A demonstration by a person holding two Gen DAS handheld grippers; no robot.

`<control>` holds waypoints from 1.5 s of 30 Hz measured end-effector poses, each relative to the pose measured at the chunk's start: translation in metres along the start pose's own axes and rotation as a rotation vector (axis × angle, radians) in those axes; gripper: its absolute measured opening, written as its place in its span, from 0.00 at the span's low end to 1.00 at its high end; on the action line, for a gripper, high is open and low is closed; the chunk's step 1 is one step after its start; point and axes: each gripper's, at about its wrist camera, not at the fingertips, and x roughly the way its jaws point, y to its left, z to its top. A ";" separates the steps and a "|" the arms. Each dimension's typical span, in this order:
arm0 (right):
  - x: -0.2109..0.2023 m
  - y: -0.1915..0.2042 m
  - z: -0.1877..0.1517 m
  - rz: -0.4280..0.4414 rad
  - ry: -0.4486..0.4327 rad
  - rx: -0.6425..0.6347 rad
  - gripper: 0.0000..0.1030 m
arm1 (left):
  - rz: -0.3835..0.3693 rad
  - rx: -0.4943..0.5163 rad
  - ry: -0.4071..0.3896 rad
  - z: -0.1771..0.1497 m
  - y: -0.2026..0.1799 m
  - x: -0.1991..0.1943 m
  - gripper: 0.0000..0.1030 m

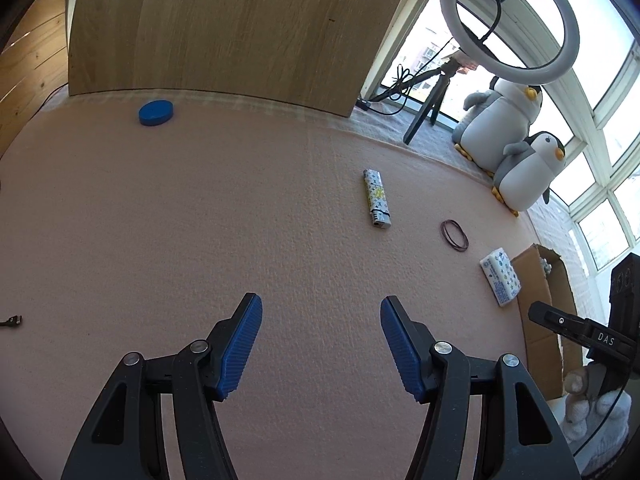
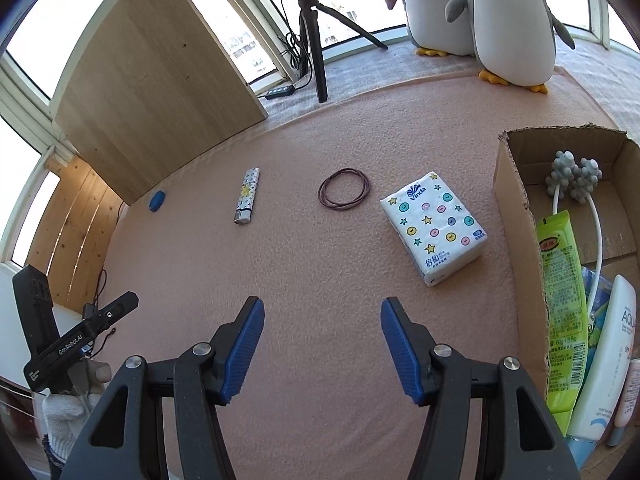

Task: Organize objects
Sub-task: 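Withdraw both tools from the box toward the patterned lighter, then close the right tool on the patterned lighter and lift it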

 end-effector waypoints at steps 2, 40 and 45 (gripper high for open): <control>0.005 0.003 0.013 -0.012 -0.004 -0.018 0.48 | 0.000 0.001 0.003 -0.001 0.000 0.001 0.63; 0.162 0.060 0.116 0.210 0.253 -0.010 0.38 | -0.124 0.155 0.112 0.081 -0.064 0.136 0.52; 0.173 0.070 0.118 0.193 0.279 -0.035 0.38 | -0.142 0.165 0.127 0.086 -0.063 0.150 0.48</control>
